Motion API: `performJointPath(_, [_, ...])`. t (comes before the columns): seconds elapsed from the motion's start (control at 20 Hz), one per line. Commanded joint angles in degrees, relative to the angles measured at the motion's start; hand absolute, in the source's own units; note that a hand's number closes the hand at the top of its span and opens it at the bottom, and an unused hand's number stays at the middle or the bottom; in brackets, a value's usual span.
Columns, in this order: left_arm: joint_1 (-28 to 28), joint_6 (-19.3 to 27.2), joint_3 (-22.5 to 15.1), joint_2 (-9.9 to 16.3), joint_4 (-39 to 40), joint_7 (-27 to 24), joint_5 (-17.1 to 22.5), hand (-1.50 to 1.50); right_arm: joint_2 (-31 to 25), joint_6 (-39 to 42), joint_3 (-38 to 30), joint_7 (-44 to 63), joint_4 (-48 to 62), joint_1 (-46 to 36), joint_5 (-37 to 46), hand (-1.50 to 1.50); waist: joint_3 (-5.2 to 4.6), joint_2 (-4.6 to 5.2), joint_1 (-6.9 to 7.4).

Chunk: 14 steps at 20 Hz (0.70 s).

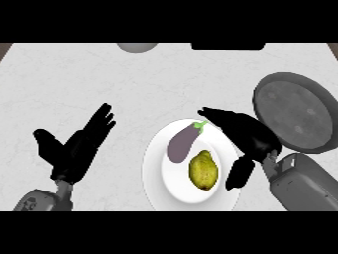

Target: Pick the pear from the plate and place it in the pan

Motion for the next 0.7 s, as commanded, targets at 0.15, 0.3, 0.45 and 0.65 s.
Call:
performJointPath(0.15, [1.0, 0.6, -0.4, -1.2, -0.6, -0.6, -1.9, 0.0, 8.4, 14.2, 3.3, 26.9, -7.0, -6.2, -5.8, -1.5, 0.22, 0.27, -0.11])
performJointPath(0.3, [0.6, -0.3, 1.8, -0.8, -2.0, 2.1, -0.5, 0.0, 14.3, 13.2, 5.1, 34.3, -10.0, -3.4, -4.8, -1.5, 0.28, 0.36, -0.3])
performJointPath(0.45, [-1.1, -3.0, 3.5, -1.6, 3.5, -0.3, -1.5, 0.0, 13.5, 12.6, 5.0, 31.2, -9.2, -0.5, -1.0, -1.5, 0.3, 0.51, -0.42])
performJointPath(0.65, [3.0, -2.2, 1.8, -3.1, -0.1, -1.1, -3.0, 0.0, 15.3, 11.9, 5.4, 29.9, -5.2, -1.2, 2.7, -1.5, 0.3, 0.54, -0.02])
